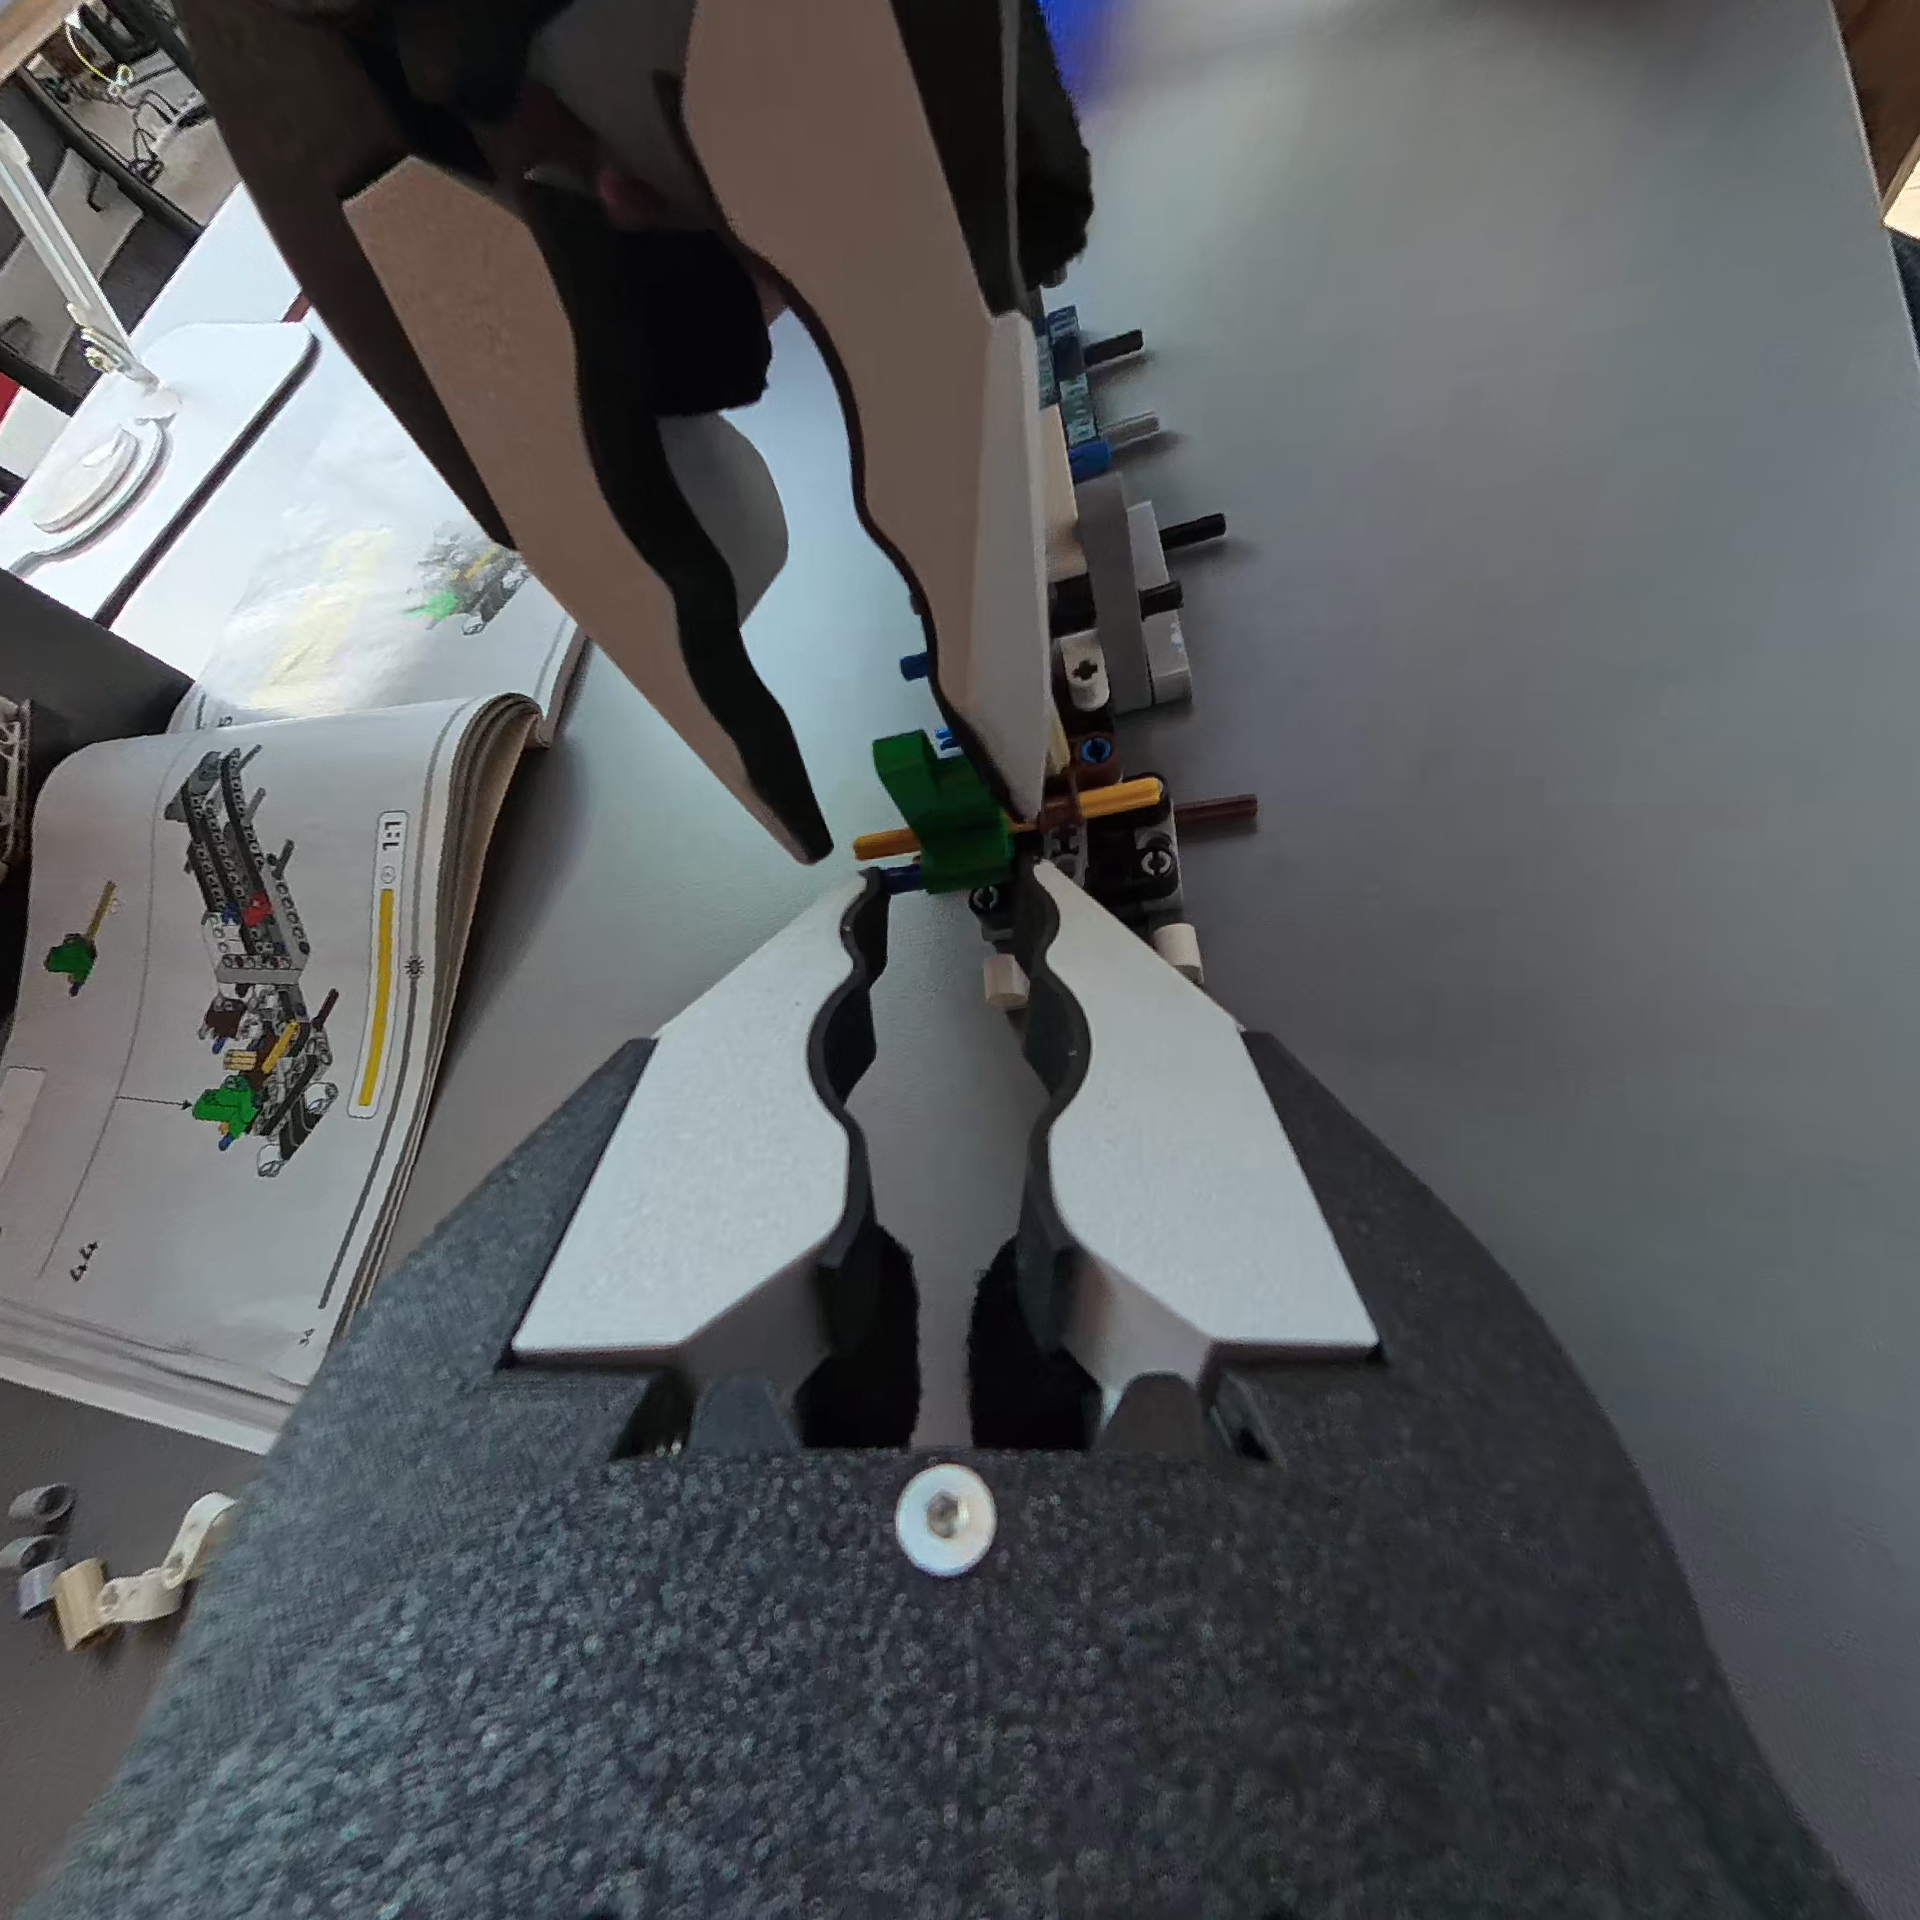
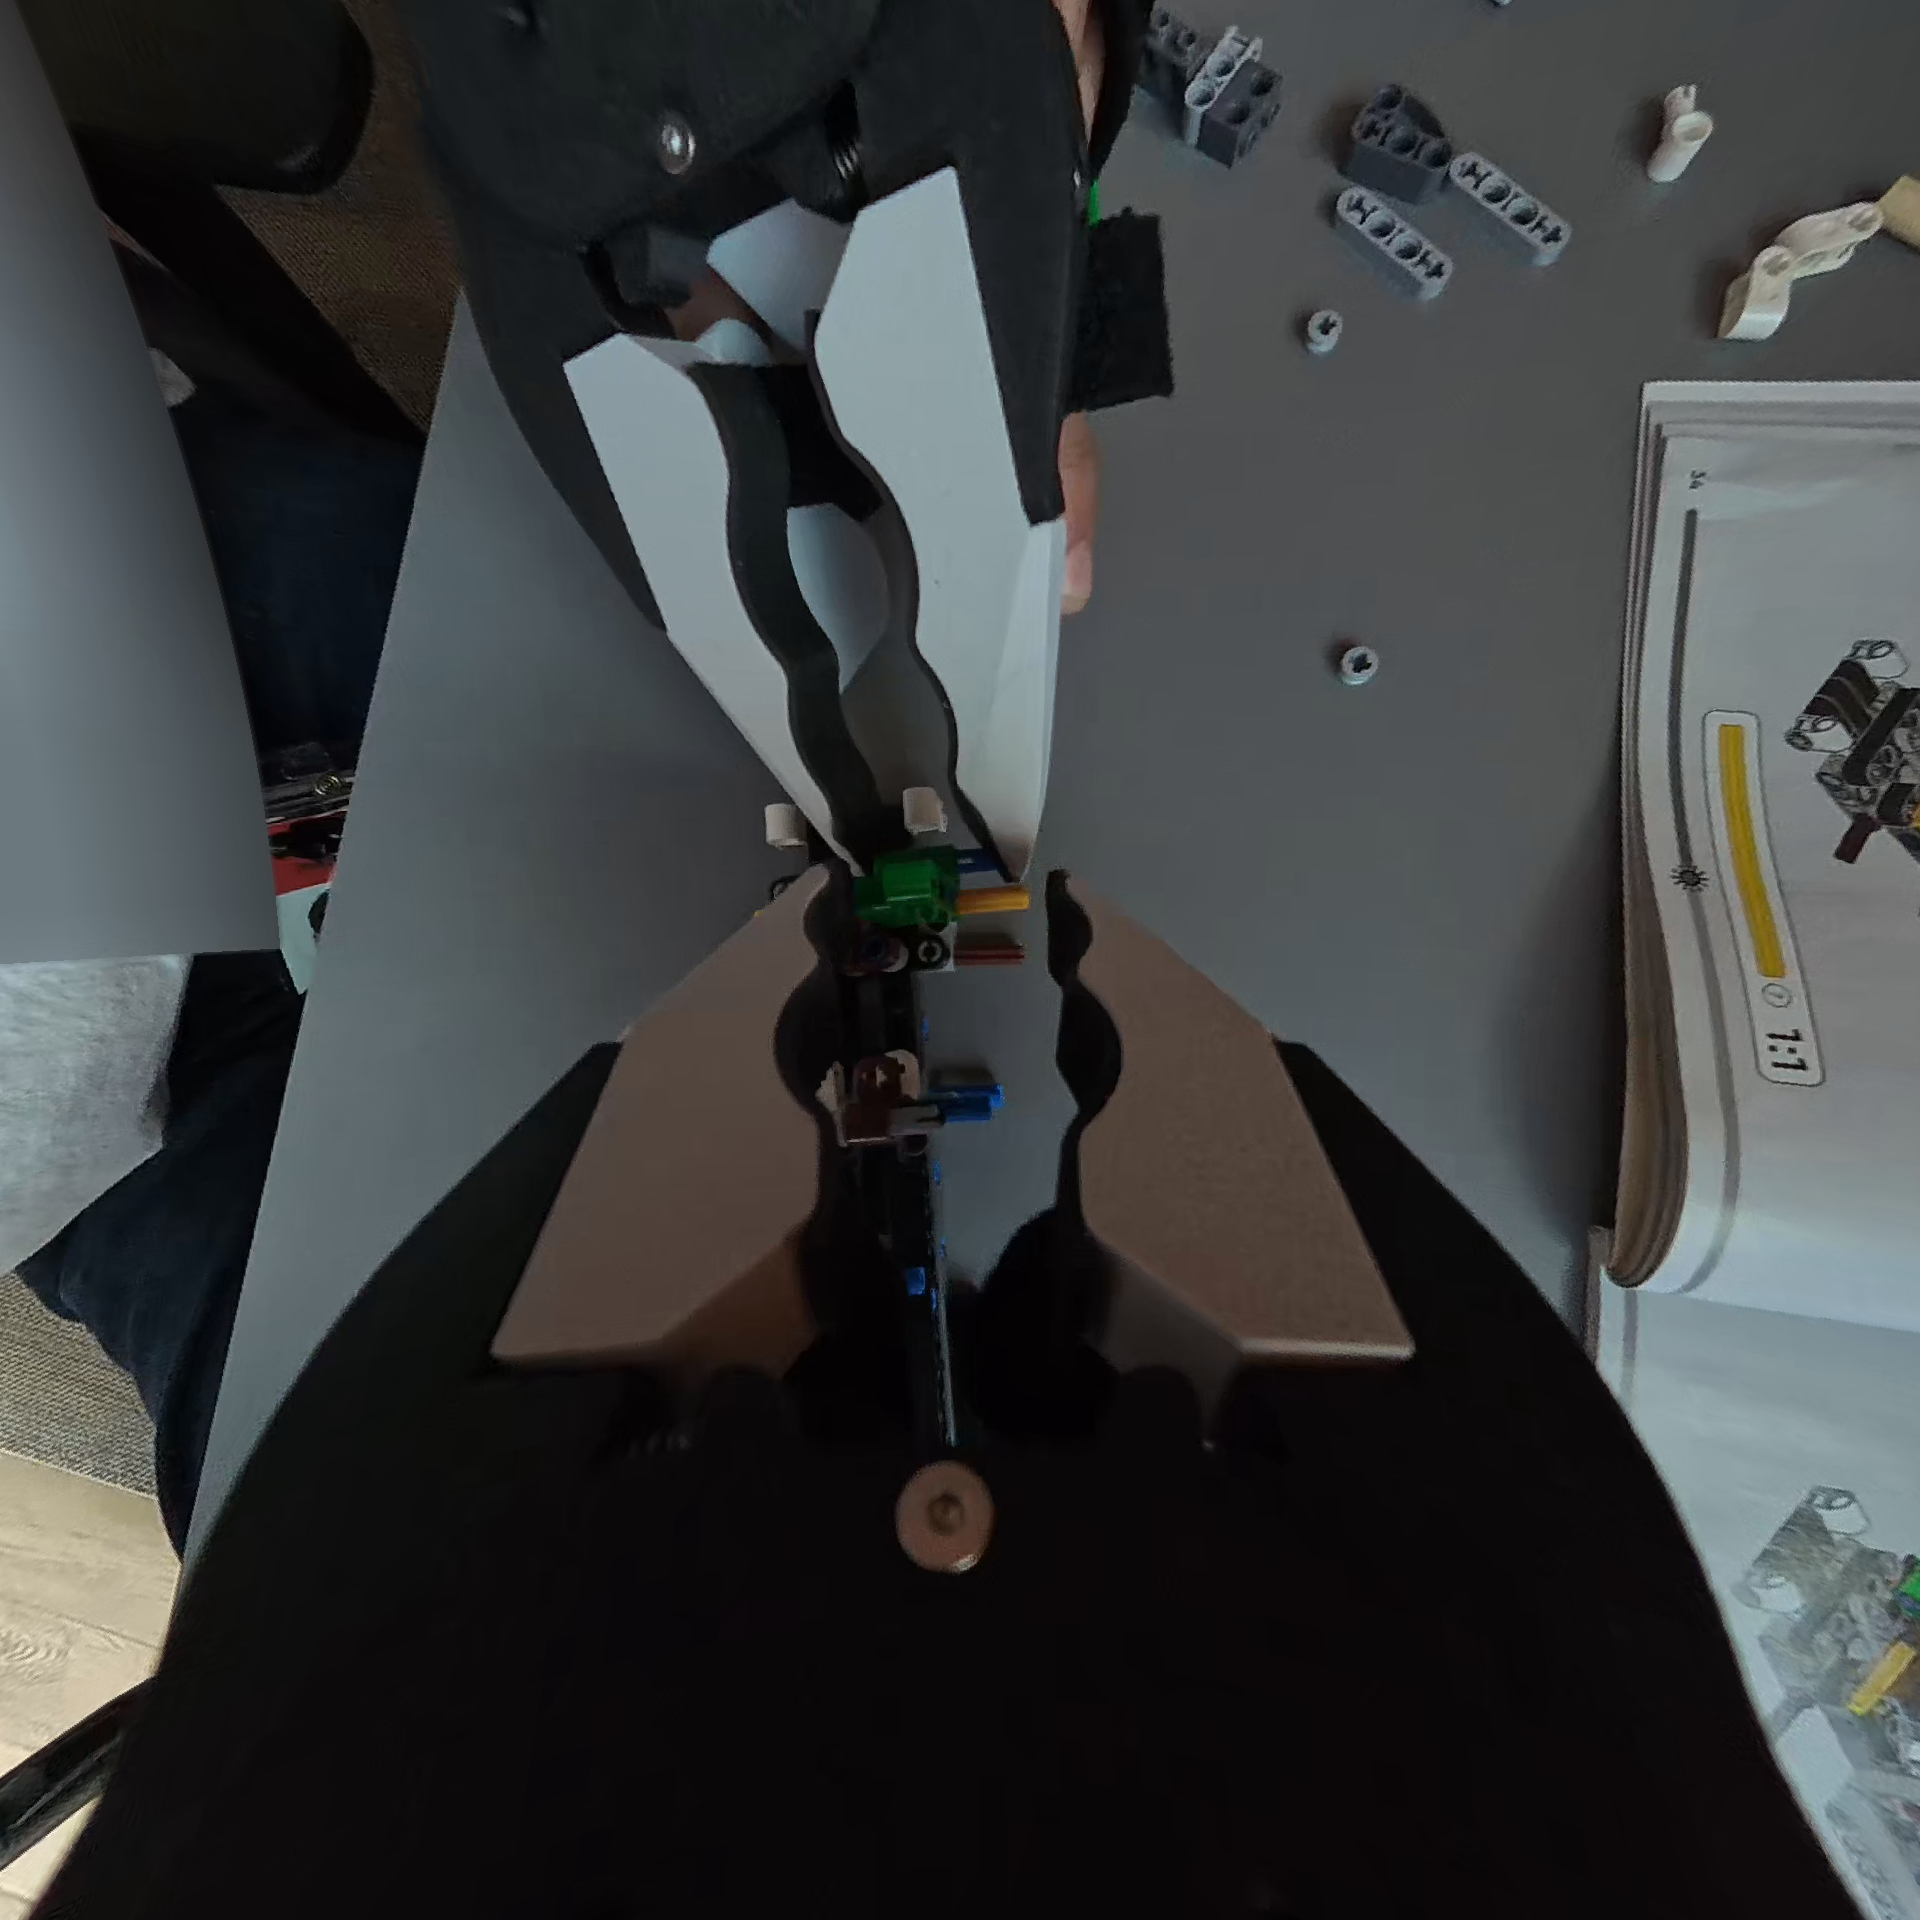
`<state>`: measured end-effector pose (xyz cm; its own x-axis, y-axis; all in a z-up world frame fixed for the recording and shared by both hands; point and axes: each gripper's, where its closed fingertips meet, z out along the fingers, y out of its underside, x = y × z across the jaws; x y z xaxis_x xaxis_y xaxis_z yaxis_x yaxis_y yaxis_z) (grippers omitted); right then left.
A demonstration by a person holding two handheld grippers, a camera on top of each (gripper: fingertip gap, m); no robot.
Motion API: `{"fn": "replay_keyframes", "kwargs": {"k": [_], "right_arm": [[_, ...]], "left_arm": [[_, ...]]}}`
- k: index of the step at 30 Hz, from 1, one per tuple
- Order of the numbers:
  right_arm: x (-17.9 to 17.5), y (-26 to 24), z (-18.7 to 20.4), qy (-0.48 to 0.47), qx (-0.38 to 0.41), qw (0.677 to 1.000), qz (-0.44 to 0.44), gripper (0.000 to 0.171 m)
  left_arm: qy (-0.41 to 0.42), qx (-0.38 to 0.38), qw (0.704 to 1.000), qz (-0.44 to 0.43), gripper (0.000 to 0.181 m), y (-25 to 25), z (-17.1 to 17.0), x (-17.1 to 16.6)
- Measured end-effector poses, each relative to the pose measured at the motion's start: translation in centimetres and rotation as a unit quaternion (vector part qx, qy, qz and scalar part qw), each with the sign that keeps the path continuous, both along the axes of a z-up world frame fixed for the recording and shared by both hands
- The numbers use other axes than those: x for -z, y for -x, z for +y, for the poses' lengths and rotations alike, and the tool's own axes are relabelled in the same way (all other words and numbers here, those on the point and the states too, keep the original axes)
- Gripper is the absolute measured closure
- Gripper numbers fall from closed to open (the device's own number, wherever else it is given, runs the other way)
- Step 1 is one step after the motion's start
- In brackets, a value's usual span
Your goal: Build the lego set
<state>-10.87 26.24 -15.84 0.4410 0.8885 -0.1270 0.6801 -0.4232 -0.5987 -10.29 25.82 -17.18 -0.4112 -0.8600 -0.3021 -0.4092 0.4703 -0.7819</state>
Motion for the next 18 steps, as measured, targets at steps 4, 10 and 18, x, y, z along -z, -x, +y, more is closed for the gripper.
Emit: {"fn": "replay_keyframes", "kwargs": {"k": [4,10,18], "right_arm": [[0.1,0.0,0.2,-0.009,-0.007,1.000,-0.015,0.134],[-0.6,-0.6,0.5,-0.038,-0.023,0.997,-0.065,0.133],[0.4,-0.6,0.2,0.063,-0.064,0.982,-0.164,0.129]], "left_arm": [[0.011,-0.001,1.000,0.006,0.159,0.0,0.0,0.0],[0.010,-0.004,1.000,0.006,0.159,-0.1,0.1,0.0],[0.022,0.000,1.000,0.011,0.159,-0.1,0.1,0.0]]}}
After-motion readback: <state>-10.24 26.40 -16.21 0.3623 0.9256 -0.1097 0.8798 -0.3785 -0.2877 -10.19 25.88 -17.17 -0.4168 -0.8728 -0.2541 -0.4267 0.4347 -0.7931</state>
